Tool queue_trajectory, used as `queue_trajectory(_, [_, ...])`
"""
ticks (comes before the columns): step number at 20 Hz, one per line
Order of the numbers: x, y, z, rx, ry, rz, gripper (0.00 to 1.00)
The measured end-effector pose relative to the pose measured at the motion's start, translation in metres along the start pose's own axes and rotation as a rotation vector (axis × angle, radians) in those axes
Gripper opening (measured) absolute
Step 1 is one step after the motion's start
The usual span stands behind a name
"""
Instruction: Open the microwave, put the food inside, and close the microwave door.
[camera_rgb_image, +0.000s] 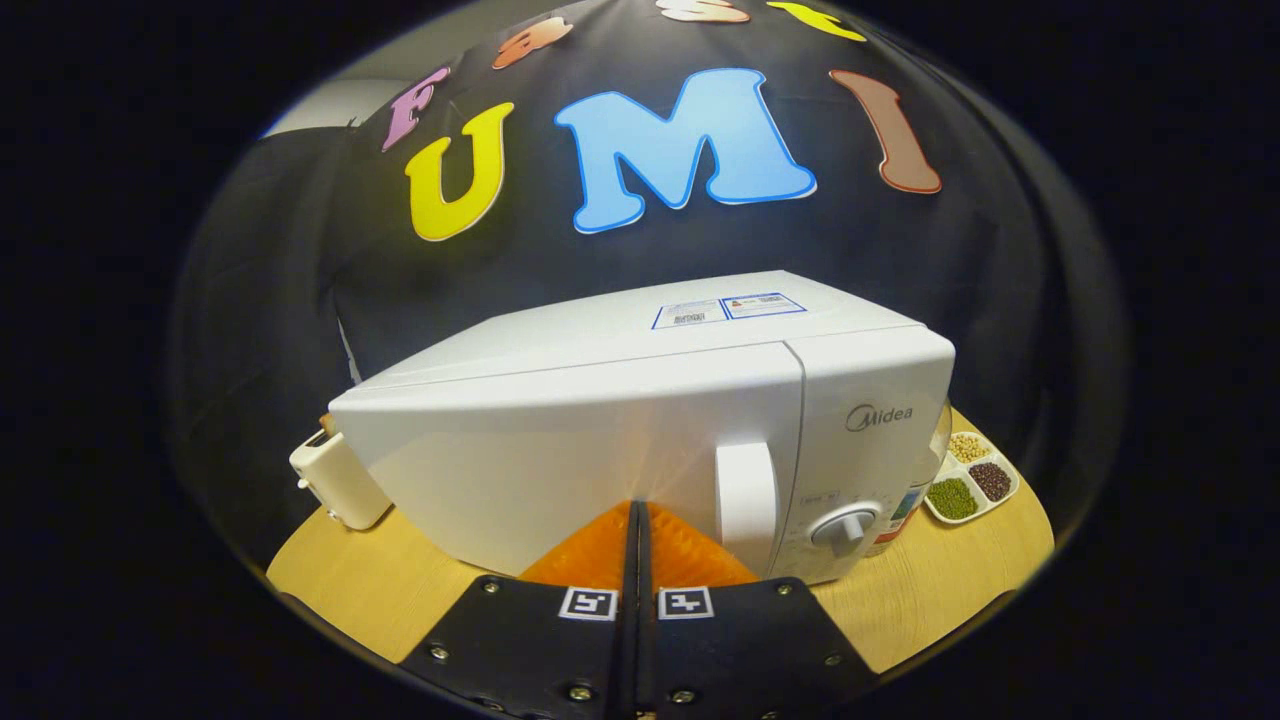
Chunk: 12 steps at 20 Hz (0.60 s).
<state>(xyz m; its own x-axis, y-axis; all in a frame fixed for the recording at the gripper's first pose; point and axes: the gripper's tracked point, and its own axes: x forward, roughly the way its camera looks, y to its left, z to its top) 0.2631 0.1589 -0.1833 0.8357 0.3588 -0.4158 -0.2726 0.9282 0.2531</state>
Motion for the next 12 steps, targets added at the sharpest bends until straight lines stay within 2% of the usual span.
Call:
queue_trajectory(1, [-0.006, -0.008, 0.003, -0.034, -0.011, -0.032, 0.01])
queue_trajectory(6, [-0.075, -0.005, 0.036, -0.107, -0.149, -0.019, 0.01])
queue_trajectory(10, [-0.137, -0.019, 0.042, -0.103, -0.226, -0.024, 0.01])
queue_trajectory(12, [-0.163, -0.030, 0.044, -0.096, -0.255, -0.036, 0.05])
